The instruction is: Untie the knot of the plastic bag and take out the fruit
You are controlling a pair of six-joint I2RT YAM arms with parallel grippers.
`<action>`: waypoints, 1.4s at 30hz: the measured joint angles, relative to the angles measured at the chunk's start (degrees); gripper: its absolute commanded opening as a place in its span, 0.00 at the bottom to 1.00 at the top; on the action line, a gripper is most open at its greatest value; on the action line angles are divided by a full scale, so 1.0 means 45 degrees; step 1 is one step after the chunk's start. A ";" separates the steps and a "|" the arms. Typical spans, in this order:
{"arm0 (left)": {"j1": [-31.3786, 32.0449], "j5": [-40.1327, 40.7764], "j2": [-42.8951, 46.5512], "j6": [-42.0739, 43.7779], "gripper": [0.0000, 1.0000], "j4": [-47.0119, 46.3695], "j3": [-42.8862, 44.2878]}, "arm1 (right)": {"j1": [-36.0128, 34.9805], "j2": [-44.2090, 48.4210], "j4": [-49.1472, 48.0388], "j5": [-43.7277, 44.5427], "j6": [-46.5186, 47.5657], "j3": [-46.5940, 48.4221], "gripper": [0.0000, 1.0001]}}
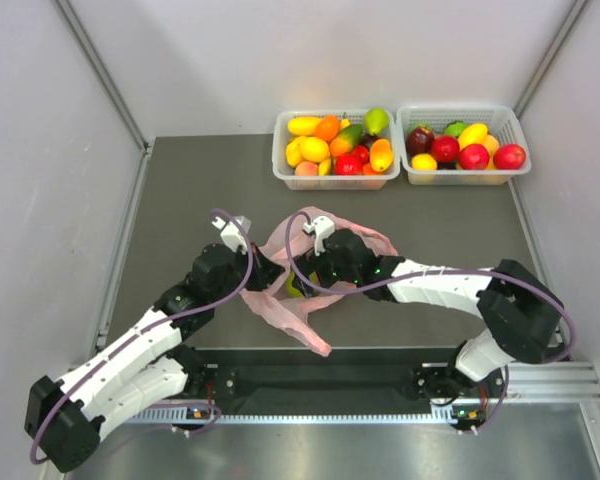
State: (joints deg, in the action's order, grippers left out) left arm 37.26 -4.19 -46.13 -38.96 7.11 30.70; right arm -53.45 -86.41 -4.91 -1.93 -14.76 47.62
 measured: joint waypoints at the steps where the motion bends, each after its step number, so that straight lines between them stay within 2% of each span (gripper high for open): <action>1: 0.0000 -0.0019 0.0005 -0.0015 0.00 -0.0010 -0.0019 | -0.0005 -0.0131 -0.0209 0.0136 -0.0058 0.0005 1.00; 5: 0.0000 -0.0112 0.0005 -0.0034 0.00 -0.0053 -0.0136 | -0.0010 -0.0928 -0.0869 0.0418 -0.0219 0.0068 1.00; 14: 0.0000 -0.0112 0.0078 -0.0083 0.00 -0.0121 -0.0403 | -0.0325 -0.2477 -0.0709 0.1059 -0.0321 0.0772 1.00; 15: 0.0000 -0.0117 0.0078 -0.0083 0.00 -0.0141 -0.0442 | -0.0335 -0.2501 -0.0704 0.1083 -0.0340 0.0772 0.96; 17: 0.0000 -0.0117 0.0073 -0.0087 0.00 -0.0146 -0.0471 | -0.0335 -0.2511 -0.0709 0.1141 -0.0374 0.0767 0.73; 18: 0.0000 -0.0117 0.0073 -0.0087 0.00 -0.0155 -0.0471 | -0.0335 -0.2506 -0.0748 0.1137 -0.0398 0.0767 0.59; 19: 0.0000 -0.0117 0.0073 -0.0087 0.00 -0.0185 -0.0471 | -0.0335 -0.2492 -0.0772 0.1103 -0.0442 0.0767 0.28; 21: 0.0000 -0.0146 0.0073 -0.0092 0.00 -0.0253 -0.0471 | -0.0321 -0.2375 -0.0743 0.0928 -0.0534 0.0753 0.07; 22: 0.0005 -0.0155 0.0078 -0.0092 0.00 -0.0262 -0.0471 | -0.0316 -0.2254 -0.0675 0.0855 -0.0602 0.0729 0.02; 26: 0.0010 -0.0155 0.0087 -0.0097 0.00 -0.0272 -0.0505 | -0.0228 -0.0413 -0.0301 0.0427 -0.0534 0.0044 0.00; 31: 0.0010 -0.0078 0.0146 -0.0102 0.00 -0.0277 -0.0529 | -0.0029 0.2220 0.1200 -0.1962 0.0019 0.0049 0.00; 37: 0.0010 -0.0010 0.0019 -0.0117 0.00 -0.0481 -0.0544 | 0.0092 0.4061 0.4333 -0.5197 0.1365 0.0918 0.00; 42: 0.0010 -0.0034 -0.0398 -0.0117 0.00 -0.0646 -0.0544 | 0.0937 0.5459 0.4877 -0.5867 0.2404 0.2147 0.00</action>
State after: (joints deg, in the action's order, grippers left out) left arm 37.30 -4.34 -47.92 -39.48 4.21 28.25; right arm -49.23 -61.84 17.04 -28.34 -3.95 57.28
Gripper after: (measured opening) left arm 0.012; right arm 0.690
